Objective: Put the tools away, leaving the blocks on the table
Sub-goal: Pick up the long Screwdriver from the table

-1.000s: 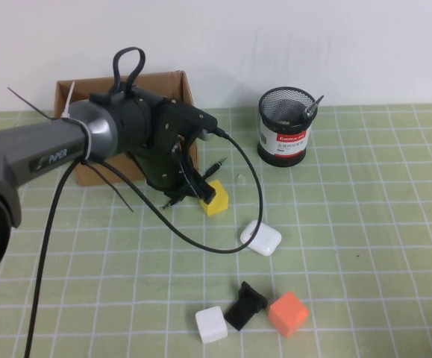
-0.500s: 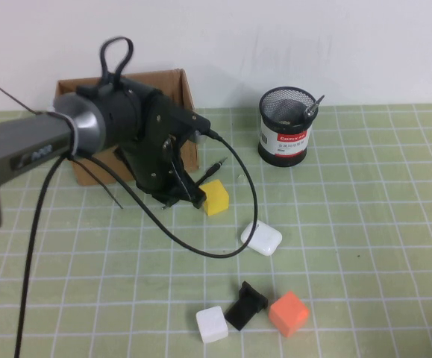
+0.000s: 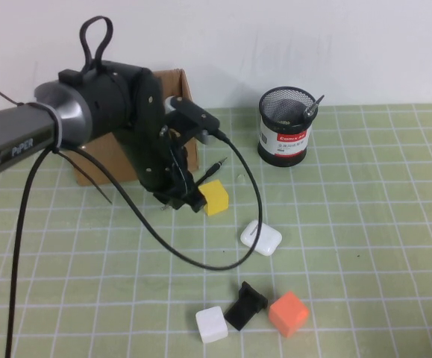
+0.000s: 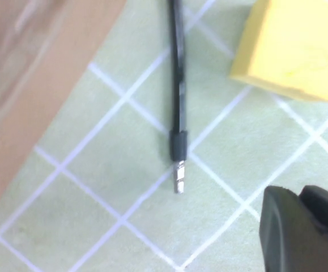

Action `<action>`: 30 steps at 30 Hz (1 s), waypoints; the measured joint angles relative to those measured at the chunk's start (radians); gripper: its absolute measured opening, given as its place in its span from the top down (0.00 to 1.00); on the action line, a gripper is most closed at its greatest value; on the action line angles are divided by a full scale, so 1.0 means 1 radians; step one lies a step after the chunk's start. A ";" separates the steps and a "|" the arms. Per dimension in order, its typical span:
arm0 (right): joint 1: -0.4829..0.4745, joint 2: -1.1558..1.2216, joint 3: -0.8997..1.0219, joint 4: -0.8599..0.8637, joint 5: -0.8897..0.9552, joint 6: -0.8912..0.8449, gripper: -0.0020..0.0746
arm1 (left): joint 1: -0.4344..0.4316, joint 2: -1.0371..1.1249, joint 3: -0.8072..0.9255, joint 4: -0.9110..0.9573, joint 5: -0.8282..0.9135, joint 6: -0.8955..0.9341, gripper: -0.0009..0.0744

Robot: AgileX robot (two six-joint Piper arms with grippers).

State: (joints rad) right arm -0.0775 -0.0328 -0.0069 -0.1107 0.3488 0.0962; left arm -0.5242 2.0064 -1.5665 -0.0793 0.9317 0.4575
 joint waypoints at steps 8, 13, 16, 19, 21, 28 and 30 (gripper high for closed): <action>0.000 0.000 0.000 0.000 0.000 0.000 0.98 | 0.072 0.064 0.000 -0.068 -0.054 -0.049 0.96; 0.000 0.000 0.000 0.000 0.000 0.000 0.98 | 0.075 0.071 0.000 -0.103 -0.082 -0.049 0.96; 0.000 0.000 0.000 0.000 0.000 0.000 0.98 | 0.077 0.076 0.000 -0.109 -0.100 -0.049 0.95; 0.000 0.000 0.000 0.000 0.000 0.000 0.98 | 0.077 0.078 0.000 -0.109 -0.106 -0.049 0.91; 0.000 0.000 0.000 0.000 0.000 0.000 0.98 | 0.077 0.080 0.000 -0.109 -0.108 -0.049 0.86; 0.000 0.000 0.000 0.000 0.000 0.000 0.98 | 0.077 0.092 -0.004 -0.079 -0.130 -0.077 0.60; 0.000 0.000 0.000 0.000 0.000 0.000 0.98 | 0.077 0.100 -0.006 -0.074 -0.149 -0.081 0.58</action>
State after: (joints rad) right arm -0.0775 -0.0328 -0.0069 -0.1107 0.3488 0.0962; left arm -0.4472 2.1060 -1.5722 -0.1533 0.7826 0.3765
